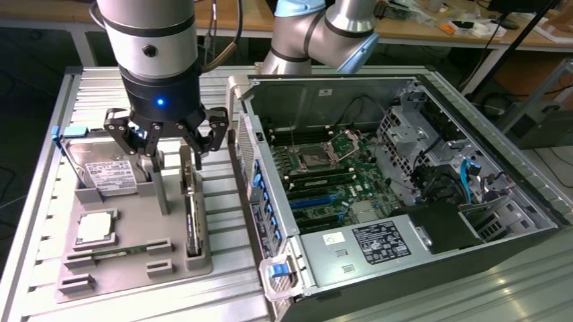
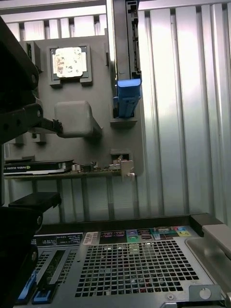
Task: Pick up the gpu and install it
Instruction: 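Pick up the gpu and move the gpu toward the slot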
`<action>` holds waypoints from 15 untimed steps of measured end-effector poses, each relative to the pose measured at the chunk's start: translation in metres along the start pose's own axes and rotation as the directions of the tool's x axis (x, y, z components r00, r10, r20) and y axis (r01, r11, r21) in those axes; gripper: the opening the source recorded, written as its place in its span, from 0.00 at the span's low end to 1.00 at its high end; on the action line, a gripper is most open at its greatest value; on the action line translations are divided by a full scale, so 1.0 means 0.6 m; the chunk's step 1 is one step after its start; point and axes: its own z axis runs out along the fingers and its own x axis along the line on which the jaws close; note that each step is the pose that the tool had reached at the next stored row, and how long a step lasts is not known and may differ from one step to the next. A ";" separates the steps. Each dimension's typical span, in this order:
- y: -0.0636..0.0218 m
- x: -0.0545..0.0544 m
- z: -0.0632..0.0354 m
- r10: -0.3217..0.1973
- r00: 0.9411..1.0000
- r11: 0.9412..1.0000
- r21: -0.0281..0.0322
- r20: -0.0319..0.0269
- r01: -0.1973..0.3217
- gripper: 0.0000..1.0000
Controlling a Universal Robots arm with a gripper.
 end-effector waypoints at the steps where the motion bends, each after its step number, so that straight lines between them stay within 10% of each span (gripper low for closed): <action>1: 0.000 0.000 0.001 0.000 1.000 1.000 0.000 0.000 0.000 0.60; 15: 0.000 0.000 0.008 0.000 1.000 1.000 0.000 0.000 0.000 0.60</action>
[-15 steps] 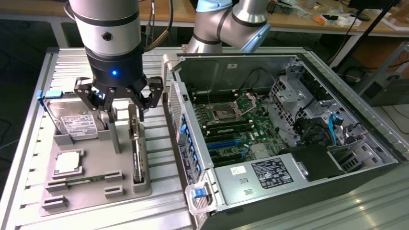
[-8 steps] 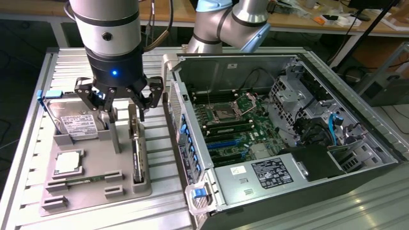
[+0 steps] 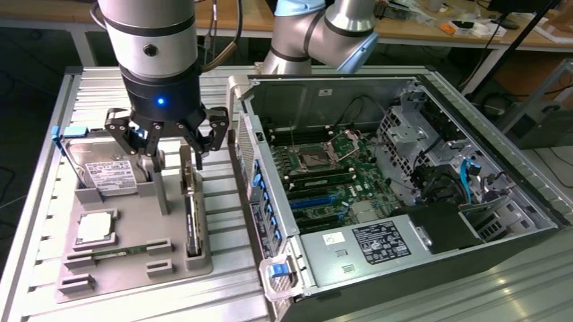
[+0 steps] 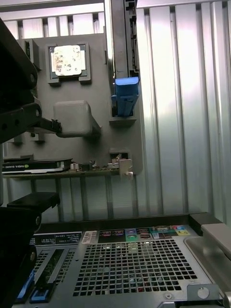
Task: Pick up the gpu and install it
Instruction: 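Pick up the gpu and move the gpu toward the slot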
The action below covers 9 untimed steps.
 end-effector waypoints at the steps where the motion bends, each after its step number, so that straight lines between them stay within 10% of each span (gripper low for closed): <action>1: 0.000 0.000 0.000 0.000 1.000 1.000 0.000 0.000 0.000 0.60; 9: 0.000 -0.002 0.000 0.000 1.000 1.000 0.001 -0.003 0.000 0.60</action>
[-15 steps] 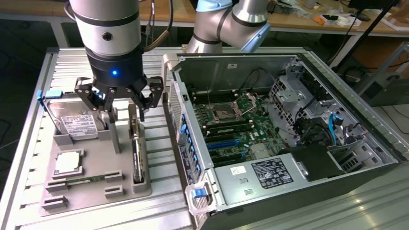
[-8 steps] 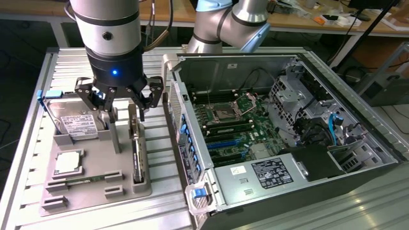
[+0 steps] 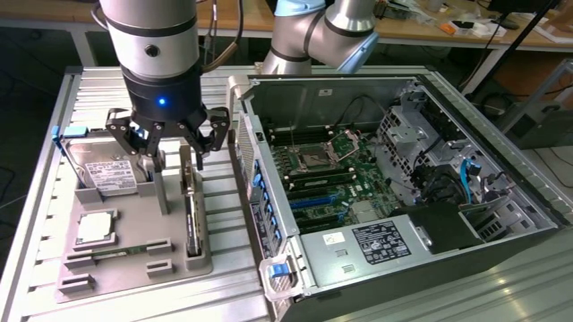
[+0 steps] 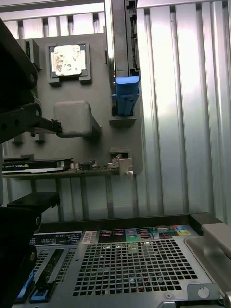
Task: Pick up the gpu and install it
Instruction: 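Pick up the gpu and move the gpu toward the slot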
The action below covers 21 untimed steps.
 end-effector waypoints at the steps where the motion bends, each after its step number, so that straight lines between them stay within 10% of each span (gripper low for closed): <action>1: 0.000 0.000 0.000 0.000 1.000 1.000 0.000 0.000 0.000 0.60; 21: -0.013 -0.006 -0.021 0.002 1.000 1.000 -0.001 -0.001 -0.002 0.60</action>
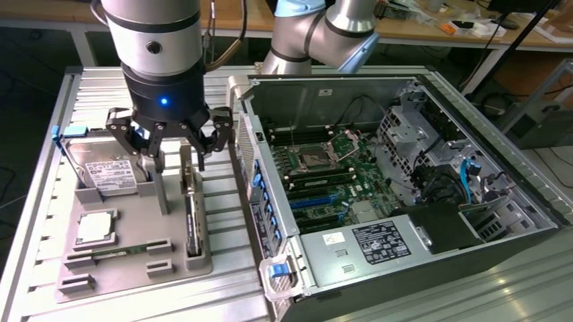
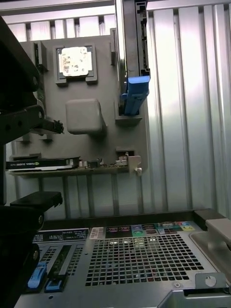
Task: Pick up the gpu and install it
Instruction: 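Pick up the gpu and move the gpu toward the slot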
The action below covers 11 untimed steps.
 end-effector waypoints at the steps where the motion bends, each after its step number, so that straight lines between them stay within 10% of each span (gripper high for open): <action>1: -0.002 0.000 0.000 0.000 1.000 1.000 0.000 0.000 0.000 0.60; 11: -0.021 -0.002 0.011 0.004 1.000 1.000 0.000 0.000 -0.004 0.60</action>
